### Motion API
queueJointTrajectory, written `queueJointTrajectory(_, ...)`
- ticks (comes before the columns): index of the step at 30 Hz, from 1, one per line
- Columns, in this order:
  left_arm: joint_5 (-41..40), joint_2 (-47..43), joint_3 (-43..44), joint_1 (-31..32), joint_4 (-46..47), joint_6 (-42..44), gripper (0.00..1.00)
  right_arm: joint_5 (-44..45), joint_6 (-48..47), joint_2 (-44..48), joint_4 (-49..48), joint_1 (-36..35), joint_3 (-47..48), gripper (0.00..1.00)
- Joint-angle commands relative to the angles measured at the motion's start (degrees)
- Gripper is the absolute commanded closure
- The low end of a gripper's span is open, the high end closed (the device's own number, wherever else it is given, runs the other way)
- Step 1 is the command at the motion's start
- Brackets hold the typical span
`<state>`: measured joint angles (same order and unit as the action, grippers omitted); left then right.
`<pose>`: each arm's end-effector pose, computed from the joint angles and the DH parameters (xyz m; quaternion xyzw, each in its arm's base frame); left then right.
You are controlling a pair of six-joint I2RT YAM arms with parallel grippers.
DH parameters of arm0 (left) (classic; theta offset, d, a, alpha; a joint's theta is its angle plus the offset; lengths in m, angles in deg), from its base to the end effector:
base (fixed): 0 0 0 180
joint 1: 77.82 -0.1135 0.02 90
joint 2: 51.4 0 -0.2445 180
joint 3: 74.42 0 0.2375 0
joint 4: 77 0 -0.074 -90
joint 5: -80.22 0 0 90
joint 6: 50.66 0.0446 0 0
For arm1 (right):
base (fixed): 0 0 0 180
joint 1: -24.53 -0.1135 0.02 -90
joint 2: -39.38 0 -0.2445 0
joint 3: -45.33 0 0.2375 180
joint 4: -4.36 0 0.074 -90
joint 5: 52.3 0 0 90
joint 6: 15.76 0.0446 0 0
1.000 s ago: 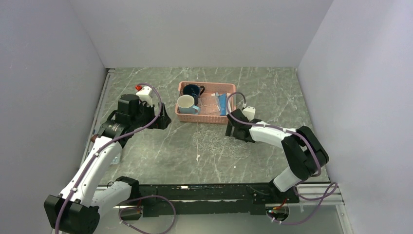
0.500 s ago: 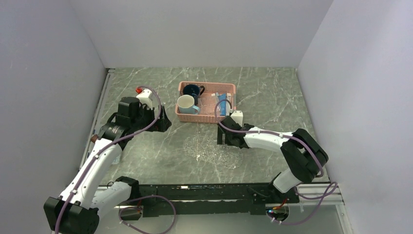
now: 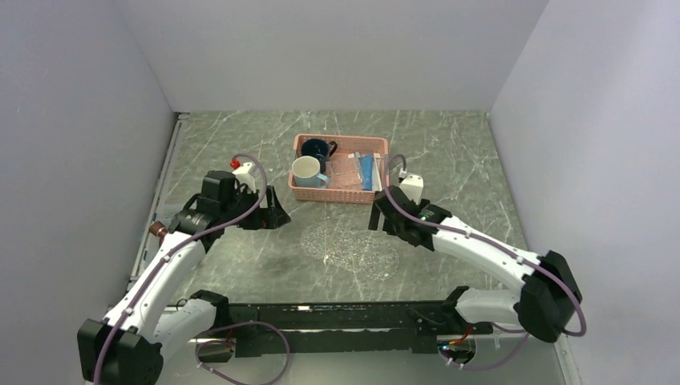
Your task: Prepare toiletry sets of a toothbrush and toothpaste on the tray
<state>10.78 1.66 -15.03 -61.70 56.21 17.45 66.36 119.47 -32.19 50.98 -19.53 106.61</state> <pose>0.1851 -0.0698 0.2600 0.0297 0.8961 -0.2875 0.3370 0.1860 0.1502 0.2082 0.0800 0.9280 0.0251 0.3630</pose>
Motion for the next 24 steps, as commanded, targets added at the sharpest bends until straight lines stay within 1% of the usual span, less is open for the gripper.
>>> queueJointTrajectory(1,5.50,3.32,-1.91,0.18,6.29,-4.02,0.07,-0.67,7.19,5.76,8.63,0.09,-1.84,0.00)
queueJointTrajectory(4,6.55,6.02,-3.00,0.23,8.94,-4.96,0.07,-3.32,10.00,9.67,9.75,0.05,-4.53,0.00)
queueJointTrajectory(6,7.09,7.81,-3.49,0.21,10.51,-5.21,0.07,-5.87,10.99,12.04,8.82,0.09,-6.71,0.00)
queueJointTrajectory(11,7.64,12.31,-3.85,0.22,12.15,-6.29,0.07,-10.01,13.31,15.51,7.54,0.03,-10.60,0.00)
queueJointTrajectory(17,6.51,16.42,-4.30,1.39,15.41,-8.29,0.07,-13.12,14.91,16.62,4.94,0.02,-14.29,0.00)
queueJointTrajectory(24,6.61,24.88,-2.91,3.92,19.38,-10.82,0.09,-17.85,16.14,14.75,-0.77,0.03,-17.53,0.00)
